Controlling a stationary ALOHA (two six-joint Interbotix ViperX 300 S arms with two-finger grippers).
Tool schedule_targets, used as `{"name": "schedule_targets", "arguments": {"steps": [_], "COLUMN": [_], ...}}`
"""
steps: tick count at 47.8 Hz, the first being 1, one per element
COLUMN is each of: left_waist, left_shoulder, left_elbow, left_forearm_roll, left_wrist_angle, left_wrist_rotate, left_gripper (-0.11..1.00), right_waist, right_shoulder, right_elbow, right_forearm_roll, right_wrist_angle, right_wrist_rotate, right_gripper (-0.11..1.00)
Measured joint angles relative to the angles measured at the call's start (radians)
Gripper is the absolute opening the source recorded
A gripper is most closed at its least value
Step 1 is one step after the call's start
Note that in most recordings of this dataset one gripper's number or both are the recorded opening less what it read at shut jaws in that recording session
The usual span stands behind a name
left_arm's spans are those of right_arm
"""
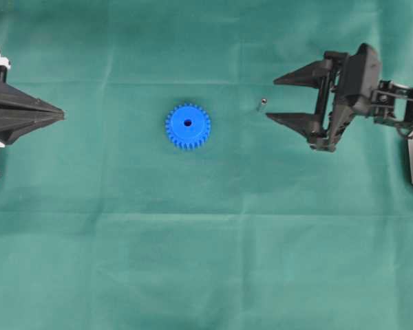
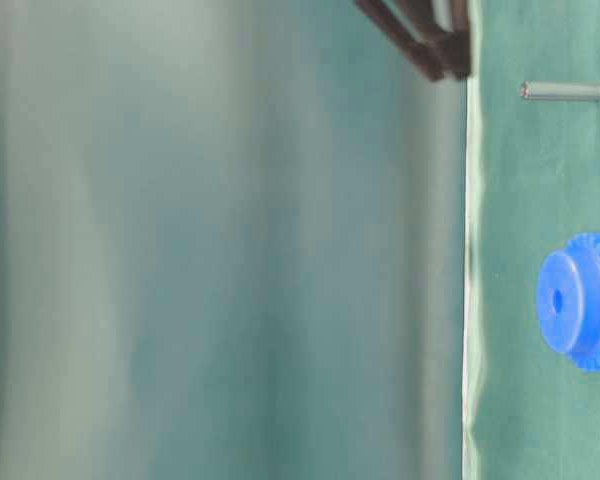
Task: Insert the shaft placed at a random location into the center hole of the medium gear at another random location.
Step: 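Move the open right gripper left over the silver shaft, then lower and close the right gripper around the silver shaft, lift it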
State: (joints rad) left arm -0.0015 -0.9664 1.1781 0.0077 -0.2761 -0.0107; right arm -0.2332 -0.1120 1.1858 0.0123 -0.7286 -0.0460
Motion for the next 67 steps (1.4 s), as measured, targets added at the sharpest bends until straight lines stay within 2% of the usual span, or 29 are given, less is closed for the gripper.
{"name": "schedule_targets", "arguments": {"steps": [14,26,33,36,40,49,67], "left_waist": [0.0,0.0,0.0,0.0,0.0,0.0,0.0], "left_shoulder": [0.002,0.005,0.006,0.005,0.005,0.006,0.006], "left_elbow": [0.0,0.0,0.0,0.0,0.0,0.0,0.0], "left_forearm_roll": [0.002,0.002,0.002,0.002,0.002,0.002,0.002], "left_wrist_angle": [0.0,0.0,0.003,0.005,0.008,0.008,0.011], "left_wrist_rotate": [-0.002,-0.002,0.0,-0.002,-0.002,-0.002,-0.003], "left_gripper": [0.0,0.0,0.0,0.0,0.0,0.0,0.0], "right_waist": [-0.002,-0.017,-0.018,-0.018,-0.018,-0.02,-0.02], "right_shoulder": [0.137,0.178,0.179,0.183,0.187,0.199,0.202], "right_elbow": [-0.034,-0.048,-0.048,-0.049,-0.049,-0.055,-0.058], "right_forearm_roll": [0.009,0.018,0.021,0.021,0.021,0.025,0.026], "right_wrist_angle": [-0.054,-0.054,-0.054,-0.054,-0.054,-0.054,-0.054], "right_wrist_rotate": [-0.002,-0.002,-0.002,-0.002,0.0,-0.002,-0.002], "right_gripper": [0.81,0.81,0.76,0.72,0.61,0.15,0.13]}}
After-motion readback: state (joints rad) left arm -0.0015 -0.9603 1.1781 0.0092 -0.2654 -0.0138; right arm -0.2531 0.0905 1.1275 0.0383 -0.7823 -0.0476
